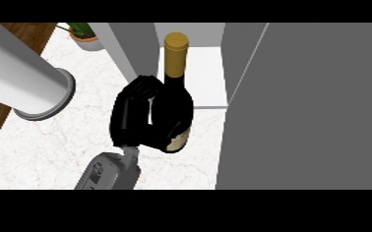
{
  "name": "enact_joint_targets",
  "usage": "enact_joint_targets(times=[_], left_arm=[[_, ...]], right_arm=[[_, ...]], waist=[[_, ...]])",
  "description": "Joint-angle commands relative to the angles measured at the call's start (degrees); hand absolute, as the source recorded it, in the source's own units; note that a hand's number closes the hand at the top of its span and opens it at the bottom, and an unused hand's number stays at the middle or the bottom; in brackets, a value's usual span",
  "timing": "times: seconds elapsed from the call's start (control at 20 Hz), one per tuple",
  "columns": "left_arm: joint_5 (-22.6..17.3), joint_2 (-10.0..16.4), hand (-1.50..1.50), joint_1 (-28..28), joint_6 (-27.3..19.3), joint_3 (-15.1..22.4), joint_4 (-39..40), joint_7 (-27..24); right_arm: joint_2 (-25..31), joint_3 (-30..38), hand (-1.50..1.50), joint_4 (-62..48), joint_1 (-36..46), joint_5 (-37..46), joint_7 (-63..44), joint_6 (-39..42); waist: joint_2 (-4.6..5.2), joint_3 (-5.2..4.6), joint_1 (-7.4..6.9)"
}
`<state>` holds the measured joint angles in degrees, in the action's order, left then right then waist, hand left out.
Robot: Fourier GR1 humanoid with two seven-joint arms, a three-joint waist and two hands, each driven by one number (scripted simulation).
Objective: Pick up the wine, place it into the cabinet and close the cabinet
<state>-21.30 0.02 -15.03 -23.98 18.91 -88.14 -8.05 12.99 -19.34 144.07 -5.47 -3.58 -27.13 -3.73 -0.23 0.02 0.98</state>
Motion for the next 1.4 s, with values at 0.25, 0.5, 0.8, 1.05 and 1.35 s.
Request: enact_joint_targets(times=[0.25,0.5,0.8,1.05,1.35], left_arm=[[-0.1,0.0,1.50,-7.3,-5.4,0.8,10.6,-3.2],[-3.5,0.0,1.50,-10.7,-11.1,6.7,17.6,-6.2],[-10.6,0.0,1.50,-12.1,-12.8,8.6,25.2,-12.1],[-13.7,0.0,1.50,-15.2,-4.9,3.4,35.6,-18.3],[-22.9,0.0,1.50,-18.1,-6.6,6.6,37.2,-20.1]], right_arm=[[0.3,-1.1,-1.50,13.1,-5.2,-2.7,-3.8,0.7],[-0.6,0.9,-1.50,8.0,-6.9,-5.2,2.4,2.8],[0.7,2.3,-1.50,12.2,-6.4,-6.8,-1.3,3.5],[-0.2,1.6,-1.50,13.7,-5.1,-6.0,-4.9,2.1],[-0.4,4.4,-1.50,9.1,-5.7,-7.9,0.6,4.9]], waist=[[0.15,-0.05,0.45],[0.24,0.01,0.59],[0.32,-0.04,1.51],[0.49,-0.13,1.48],[0.38,-0.04,0.77]])
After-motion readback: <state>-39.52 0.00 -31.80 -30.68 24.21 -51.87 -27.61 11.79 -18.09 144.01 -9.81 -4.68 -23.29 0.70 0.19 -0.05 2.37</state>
